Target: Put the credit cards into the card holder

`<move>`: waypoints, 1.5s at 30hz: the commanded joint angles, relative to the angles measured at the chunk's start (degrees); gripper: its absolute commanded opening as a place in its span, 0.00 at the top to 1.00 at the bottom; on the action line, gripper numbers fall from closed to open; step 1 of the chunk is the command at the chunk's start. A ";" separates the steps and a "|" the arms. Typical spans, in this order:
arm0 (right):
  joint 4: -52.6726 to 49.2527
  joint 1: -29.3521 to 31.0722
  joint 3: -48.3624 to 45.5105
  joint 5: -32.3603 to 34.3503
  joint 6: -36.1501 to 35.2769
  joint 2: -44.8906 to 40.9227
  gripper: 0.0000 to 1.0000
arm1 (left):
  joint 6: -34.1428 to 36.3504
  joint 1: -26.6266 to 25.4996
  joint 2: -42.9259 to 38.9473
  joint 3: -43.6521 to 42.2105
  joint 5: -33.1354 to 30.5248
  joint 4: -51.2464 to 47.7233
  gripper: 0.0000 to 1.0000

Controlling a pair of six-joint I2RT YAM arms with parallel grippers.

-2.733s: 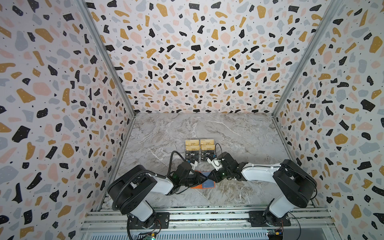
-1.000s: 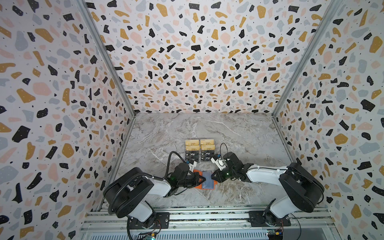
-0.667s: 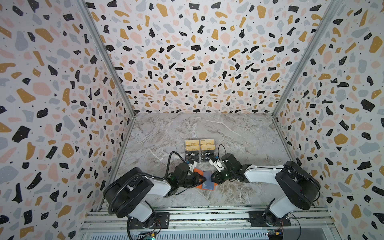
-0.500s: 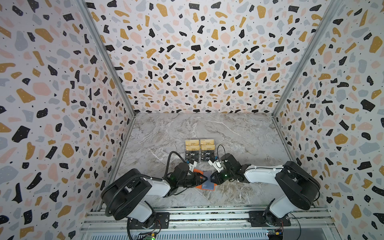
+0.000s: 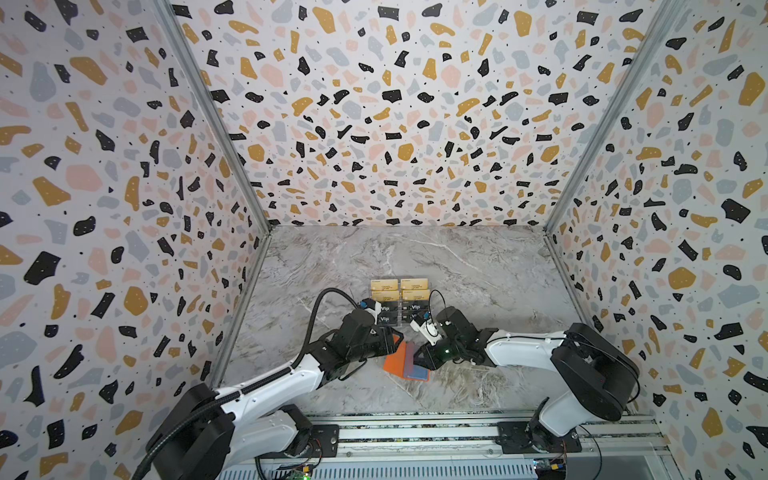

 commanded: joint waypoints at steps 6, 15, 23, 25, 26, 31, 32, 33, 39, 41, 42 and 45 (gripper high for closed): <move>-0.41 3.14 4.73 3.29 0.65 3.69 0.69 | 7.28 1.99 3.11 0.12 3.31 -4.18 0.38; -1.35 4.33 6.28 5.86 0.49 6.31 0.74 | 6.07 1.99 5.79 -4.36 6.04 0.92 0.40; -1.87 4.46 6.43 5.87 0.08 6.91 0.75 | 2.56 1.97 7.18 -8.32 8.69 6.53 0.65; -2.18 4.45 6.39 5.91 -0.10 6.97 0.75 | 1.25 1.95 6.52 -9.06 8.78 6.83 0.73; -2.21 4.50 6.39 5.91 -0.16 6.84 0.76 | 0.44 1.97 5.88 -9.59 8.87 7.11 0.74; -2.61 4.51 6.12 5.95 -0.71 7.24 0.76 | -2.00 1.88 3.27 -11.83 9.56 7.68 0.75; -2.58 4.50 6.12 5.91 -0.82 7.58 0.76 | -1.98 1.82 2.66 -11.85 9.26 6.85 0.74; -2.69 4.50 6.19 5.87 -0.96 7.78 0.75 | -1.93 1.87 1.84 -11.79 8.83 5.76 0.72; -3.69 4.62 7.06 5.57 -2.03 9.01 0.76 | -1.10 1.90 -4.86 -8.26 5.27 -0.62 0.66; -3.94 4.68 7.18 5.52 -2.22 9.21 0.76 | -1.23 1.90 -5.16 -7.24 5.77 0.20 0.65; -3.98 4.67 7.09 5.52 -2.22 9.10 0.76 | -1.31 1.92 -4.73 -7.01 6.55 1.09 0.65; -3.90 4.64 6.70 5.46 -2.23 8.99 0.76 | -0.95 1.87 -1.61 -6.88 9.45 5.53 0.72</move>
